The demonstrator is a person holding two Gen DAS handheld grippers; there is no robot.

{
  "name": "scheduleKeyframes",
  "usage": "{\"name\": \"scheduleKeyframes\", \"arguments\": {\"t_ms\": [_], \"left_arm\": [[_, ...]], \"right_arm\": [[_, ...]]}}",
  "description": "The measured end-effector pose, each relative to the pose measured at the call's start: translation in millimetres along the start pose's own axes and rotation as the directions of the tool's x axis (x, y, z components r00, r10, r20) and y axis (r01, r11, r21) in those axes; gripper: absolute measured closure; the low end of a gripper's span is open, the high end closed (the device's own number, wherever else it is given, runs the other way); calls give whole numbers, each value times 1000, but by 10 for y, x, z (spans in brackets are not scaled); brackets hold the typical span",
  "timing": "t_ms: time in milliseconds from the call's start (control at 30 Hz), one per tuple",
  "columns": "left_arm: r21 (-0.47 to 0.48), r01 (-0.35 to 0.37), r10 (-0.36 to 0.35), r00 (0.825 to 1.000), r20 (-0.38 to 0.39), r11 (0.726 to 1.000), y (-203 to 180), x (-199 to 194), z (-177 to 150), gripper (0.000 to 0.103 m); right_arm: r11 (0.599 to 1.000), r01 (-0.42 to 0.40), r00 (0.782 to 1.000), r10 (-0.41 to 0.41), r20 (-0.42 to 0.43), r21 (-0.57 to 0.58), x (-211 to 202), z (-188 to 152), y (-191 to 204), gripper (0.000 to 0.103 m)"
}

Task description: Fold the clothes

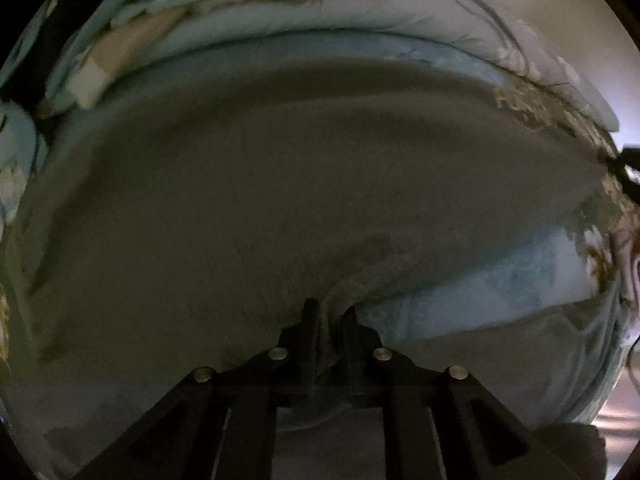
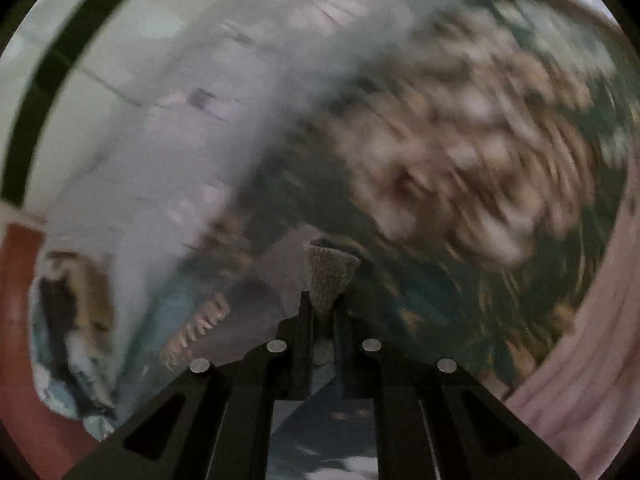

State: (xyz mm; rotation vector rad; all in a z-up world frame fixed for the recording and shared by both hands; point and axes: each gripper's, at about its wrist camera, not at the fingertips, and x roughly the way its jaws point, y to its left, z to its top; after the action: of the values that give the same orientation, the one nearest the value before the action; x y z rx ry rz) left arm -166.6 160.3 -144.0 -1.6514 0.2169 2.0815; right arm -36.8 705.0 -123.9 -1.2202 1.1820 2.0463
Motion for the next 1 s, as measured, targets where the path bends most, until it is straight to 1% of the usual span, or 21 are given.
{"name": "scheduleKeyframes", "arguments": {"t_ms": [33,67,167,233,267,300,333,367,400,467,533,600,633,667,733,767,833,867,933,967,1000], "left_arm": [[-14,7,-7,1000,4,1000,38,-54,-33,79],[-29,14,-14,1000,8,999,75,-109,-66,69],[-72,36,-35,999,20,997,188,-271,-164,54],[-100,51,-48,998,29,994,263,-380,-230,50],[-127,54,-49,998,41,990,338,-450,-285,49],[-175,51,-41,997,62,983,469,-544,-374,48],[-221,49,-32,996,83,974,600,-638,-463,47],[-273,44,-17,995,100,961,743,-727,-575,47],[-331,33,5,994,112,943,903,-809,-723,47],[-443,13,51,990,133,896,1223,-972,-1018,47],[-544,-2,98,984,146,839,1532,-1133,-1317,47],[-630,-25,154,977,150,776,1810,-1297,-1697,47],[-664,-30,172,974,150,747,1915,-1356,-1874,47],[-702,-21,178,972,151,712,2009,-1377,-2028,47],[-768,23,155,975,158,640,2121,-1328,-2256,47],[-792,55,131,977,168,608,2179,-1297,-2344,47],[-817,150,44,977,210,557,2305,-1218,-2443,46],[-823,197,3,972,234,532,2352,-1176,-2482,46],[-824,287,-70,954,290,489,2384,-1052,-2503,46],[-823,310,-90,948,305,475,2403,-994,-2502,46],[-824,301,-87,951,297,481,2418,-956,-2489,46]], "right_arm": [[1000,3,1000,-3,-4,16,50,-25,-70,95],[1000,8,1000,-8,-8,21,82,-43,-107,95],[1000,29,999,-29,-14,-12,104,-60,-73,95],[998,39,999,-39,-3,-52,35,-52,6,94],[995,57,998,-56,15,-79,-34,-49,66,88],[991,75,997,-72,33,-109,-100,-56,142,77],[985,90,995,-84,49,-150,-164,-90,233,70],[974,99,994,-88,61,-202,-233,-148,317,57],[961,108,993,-92,73,-253,-303,-205,400,54],[940,100,994,-79,77,-327,-461,-394,526,54],[920,76,996,-53,70,-384,-638,-632,634,54],[904,37,998,-14,57,-426,-834,-952,733,49],[896,32,999,-10,51,-444,-911,-1106,745,48],[887,30,999,-11,44,-460,-969,-1268,729,48],[873,27,1000,-16,27,-487,-1074,-1590,673,48],[872,26,1000,-24,11,-488,-1103,-1749,602,48],[884,43,998,-55,-13,-465,-1119,-1977,409,48],[893,55,997,-74,-24,-447,-1119,-2072,301,48],[908,81,993,-109,-47,-412,-1118,-2262,86,48],[914,94,990,-127,-58,-394,-1117,-2357,-22,48],[924,100,988,-136,-74,-368,-1110,-2439,-134,48]]}}
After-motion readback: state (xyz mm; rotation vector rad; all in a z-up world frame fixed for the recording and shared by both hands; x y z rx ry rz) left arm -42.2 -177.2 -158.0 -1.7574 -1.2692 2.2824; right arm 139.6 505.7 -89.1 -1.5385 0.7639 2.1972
